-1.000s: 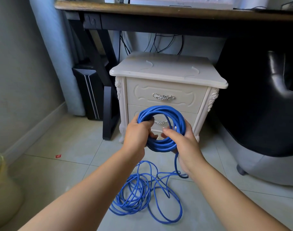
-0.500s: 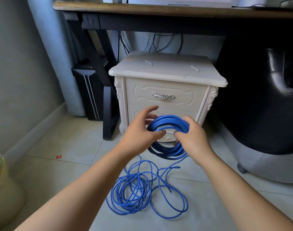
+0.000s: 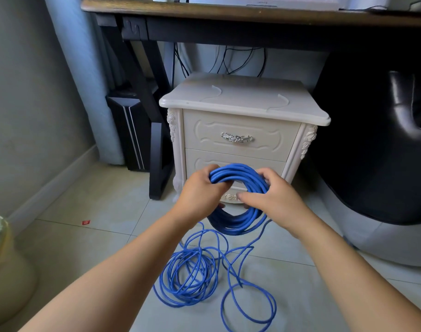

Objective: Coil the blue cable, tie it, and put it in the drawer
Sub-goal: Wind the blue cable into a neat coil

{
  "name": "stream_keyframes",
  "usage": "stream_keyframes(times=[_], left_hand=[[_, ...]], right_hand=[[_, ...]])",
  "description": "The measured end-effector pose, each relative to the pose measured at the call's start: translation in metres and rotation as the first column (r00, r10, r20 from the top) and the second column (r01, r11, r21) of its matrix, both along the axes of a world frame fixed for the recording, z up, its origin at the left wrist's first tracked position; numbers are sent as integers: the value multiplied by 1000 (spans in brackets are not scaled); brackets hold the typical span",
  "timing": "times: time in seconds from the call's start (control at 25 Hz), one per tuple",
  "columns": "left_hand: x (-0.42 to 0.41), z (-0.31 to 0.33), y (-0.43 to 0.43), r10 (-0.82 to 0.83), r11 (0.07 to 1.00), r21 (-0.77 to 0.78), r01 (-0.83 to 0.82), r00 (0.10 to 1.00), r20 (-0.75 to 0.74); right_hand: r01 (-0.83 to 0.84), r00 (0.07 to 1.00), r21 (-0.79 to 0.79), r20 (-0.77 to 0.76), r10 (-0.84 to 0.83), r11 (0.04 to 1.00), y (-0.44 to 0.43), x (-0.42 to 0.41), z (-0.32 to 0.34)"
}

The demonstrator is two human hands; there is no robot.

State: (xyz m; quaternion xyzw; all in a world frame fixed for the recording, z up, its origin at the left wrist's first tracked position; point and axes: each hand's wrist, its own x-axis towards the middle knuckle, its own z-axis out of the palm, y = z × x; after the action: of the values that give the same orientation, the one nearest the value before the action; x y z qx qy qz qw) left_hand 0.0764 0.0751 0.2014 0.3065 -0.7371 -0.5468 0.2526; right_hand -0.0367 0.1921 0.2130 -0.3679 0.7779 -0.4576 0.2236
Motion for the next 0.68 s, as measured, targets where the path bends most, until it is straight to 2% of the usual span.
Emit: stream_keyframes(times=[0.12, 0.24, 0.36, 0.48, 0.56, 0.68], left_hand=[[-2, 3, 0, 115, 974, 203, -95, 990, -85], [-6, 3, 2, 242, 910, 370, -186, 964, -110], [-8, 1, 7, 290, 829, 521, -205, 953, -87], [-8, -2, 14, 195, 740, 670, -50, 970, -143], [-6, -3, 14, 83, 771, 637, 17, 988, -127], [1, 1, 6, -62, 845, 527, 87, 996, -66]], right_hand=[[-58, 984, 10, 167, 55, 998, 6, 0, 1], [-53, 953, -12, 299, 54, 999, 8, 2, -2], [66, 914, -112, 404, -15, 991, 2, 12, -10], [263, 825, -259, 560, -78, 929, -4, 14, -10], [304, 814, -299, 575, -84, 905, -4, 8, -7], [243, 882, -279, 462, -92, 929, -2, -1, -2]])
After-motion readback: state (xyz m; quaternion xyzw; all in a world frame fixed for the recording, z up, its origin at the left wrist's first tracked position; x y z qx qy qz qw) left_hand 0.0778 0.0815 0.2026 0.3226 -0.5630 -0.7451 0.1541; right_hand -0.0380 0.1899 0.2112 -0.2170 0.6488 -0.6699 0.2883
